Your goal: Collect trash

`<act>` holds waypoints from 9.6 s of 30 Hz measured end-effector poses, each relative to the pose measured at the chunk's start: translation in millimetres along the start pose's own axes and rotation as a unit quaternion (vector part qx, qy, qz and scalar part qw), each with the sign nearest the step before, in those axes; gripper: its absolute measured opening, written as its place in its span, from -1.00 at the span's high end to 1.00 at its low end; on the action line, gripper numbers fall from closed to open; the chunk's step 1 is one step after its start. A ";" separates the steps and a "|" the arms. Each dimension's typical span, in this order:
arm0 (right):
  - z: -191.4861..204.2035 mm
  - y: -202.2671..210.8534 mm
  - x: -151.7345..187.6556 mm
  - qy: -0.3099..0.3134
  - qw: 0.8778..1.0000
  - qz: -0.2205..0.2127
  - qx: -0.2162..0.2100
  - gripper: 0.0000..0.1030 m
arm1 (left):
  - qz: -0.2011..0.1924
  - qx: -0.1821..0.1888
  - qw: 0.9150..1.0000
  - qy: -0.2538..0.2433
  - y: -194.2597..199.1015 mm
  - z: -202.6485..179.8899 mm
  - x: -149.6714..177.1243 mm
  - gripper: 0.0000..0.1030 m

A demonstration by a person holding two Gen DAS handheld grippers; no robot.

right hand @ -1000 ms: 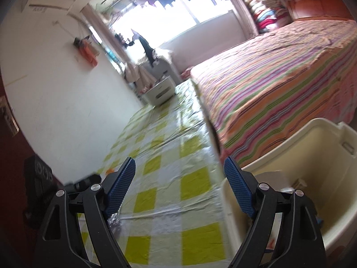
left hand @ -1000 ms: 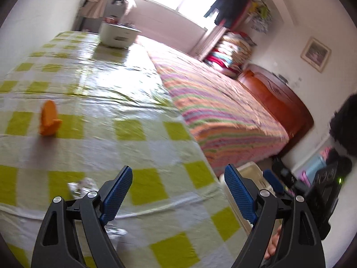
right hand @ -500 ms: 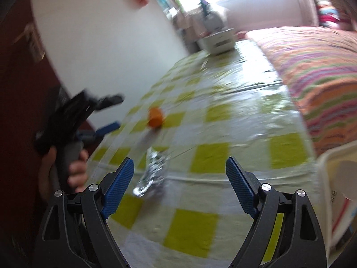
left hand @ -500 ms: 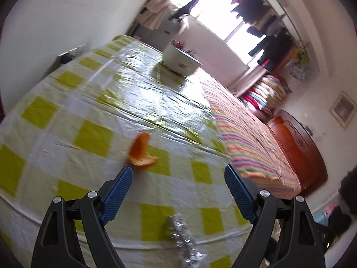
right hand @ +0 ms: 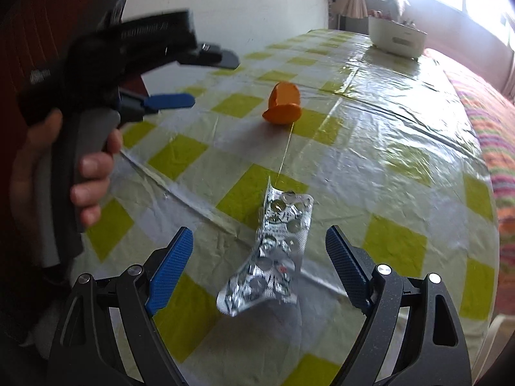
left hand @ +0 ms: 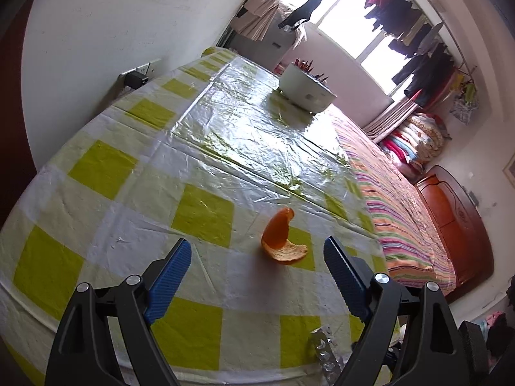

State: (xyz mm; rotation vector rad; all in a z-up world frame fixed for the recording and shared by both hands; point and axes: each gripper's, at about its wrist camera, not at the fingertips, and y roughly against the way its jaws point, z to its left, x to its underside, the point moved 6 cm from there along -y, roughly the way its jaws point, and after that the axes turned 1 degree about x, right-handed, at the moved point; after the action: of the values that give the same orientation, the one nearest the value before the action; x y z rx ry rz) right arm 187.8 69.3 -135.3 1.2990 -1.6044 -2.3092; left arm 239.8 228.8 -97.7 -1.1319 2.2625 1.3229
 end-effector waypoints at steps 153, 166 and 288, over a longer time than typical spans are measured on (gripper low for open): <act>-257.8 326.1 232.2 -0.415 0.761 -0.404 0.291 -0.55 | 0.190 0.164 0.937 -0.241 -47.0 -350.0 231.6 0.60; -264.7 316.0 233.9 -0.423 0.763 -0.397 0.284 -0.56 | 0.188 0.143 0.925 -0.299 -51.6 -369.5 254.6 0.52; -141.5 269.4 149.3 -0.327 0.862 -0.165 0.351 -0.87 | -0.005 -0.084 0.935 -0.343 80.5 -251.4 175.2 -0.67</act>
State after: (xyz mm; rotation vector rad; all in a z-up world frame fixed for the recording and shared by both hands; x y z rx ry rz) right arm 74.8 -231.7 -28.1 0.9304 -2.8548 -2.6569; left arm 99.8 -43.3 -15.7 -0.5786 1.6500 1.6125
